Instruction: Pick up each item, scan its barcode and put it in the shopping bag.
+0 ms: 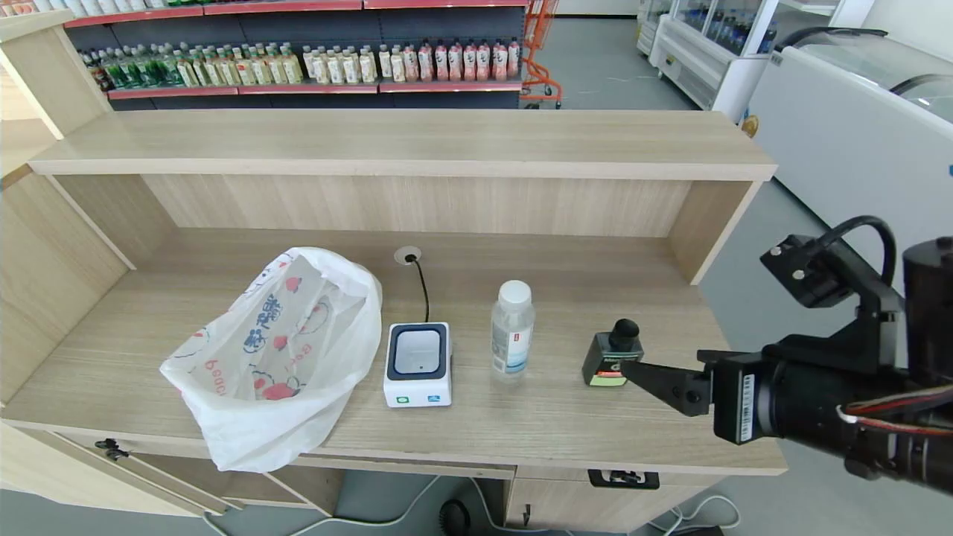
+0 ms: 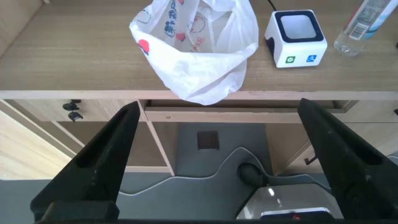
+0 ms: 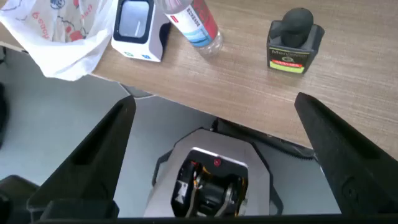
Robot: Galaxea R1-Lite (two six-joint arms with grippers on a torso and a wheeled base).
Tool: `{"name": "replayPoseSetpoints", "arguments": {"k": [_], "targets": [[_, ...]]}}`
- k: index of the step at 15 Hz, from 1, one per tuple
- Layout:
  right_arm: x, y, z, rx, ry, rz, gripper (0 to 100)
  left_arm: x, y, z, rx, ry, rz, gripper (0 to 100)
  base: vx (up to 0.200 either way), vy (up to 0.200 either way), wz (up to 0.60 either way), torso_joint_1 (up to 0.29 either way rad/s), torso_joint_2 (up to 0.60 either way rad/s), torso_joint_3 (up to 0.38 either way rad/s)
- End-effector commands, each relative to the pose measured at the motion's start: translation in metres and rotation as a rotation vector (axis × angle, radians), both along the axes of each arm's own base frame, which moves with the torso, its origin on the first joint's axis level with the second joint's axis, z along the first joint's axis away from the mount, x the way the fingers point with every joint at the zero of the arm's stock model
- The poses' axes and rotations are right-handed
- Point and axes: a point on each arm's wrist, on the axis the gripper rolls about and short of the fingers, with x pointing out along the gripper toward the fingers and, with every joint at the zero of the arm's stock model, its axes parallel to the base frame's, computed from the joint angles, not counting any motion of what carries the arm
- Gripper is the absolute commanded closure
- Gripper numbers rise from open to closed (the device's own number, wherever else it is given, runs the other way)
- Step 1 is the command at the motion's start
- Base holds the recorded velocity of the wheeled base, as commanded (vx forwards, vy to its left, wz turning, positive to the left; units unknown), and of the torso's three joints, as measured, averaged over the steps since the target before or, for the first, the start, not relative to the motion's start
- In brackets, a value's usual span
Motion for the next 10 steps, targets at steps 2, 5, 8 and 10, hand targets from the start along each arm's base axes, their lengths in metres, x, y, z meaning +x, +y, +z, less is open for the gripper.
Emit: {"name": "replayPoseSetpoints", "arguments": {"k": [2, 5, 8, 10], "targets": [[0.022, 0.022, -0.036, -0.049, 0.011, -0.048, 0, 0.0, 0.0, 0.0, 0.0, 0.0, 0.0, 0, 0.0, 0.0, 0.0, 0.0, 0.0, 0.0], [0.032, 0.04, -0.052, -0.04, -0.017, -0.034, 0, 0.0, 0.0, 0.0, 0.0, 0.001, 0.0, 0, 0.0, 0.0, 0.0, 0.0, 0.0, 0.0], [0.049, 0.051, -0.074, -0.089, -0.077, -0.04, 0, 0.0, 0.0, 0.0, 0.0, 0.0, 0.0, 0, 0.0, 0.0, 0.0, 0.0, 0.0, 0.0], [0.061, 0.058, -0.082, -0.092, -0.126, -0.04, 0, 0.0, 0.0, 0.0, 0.0, 0.0, 0.0, 0, 0.0, 0.0, 0.0, 0.0, 0.0, 0.0]]}}
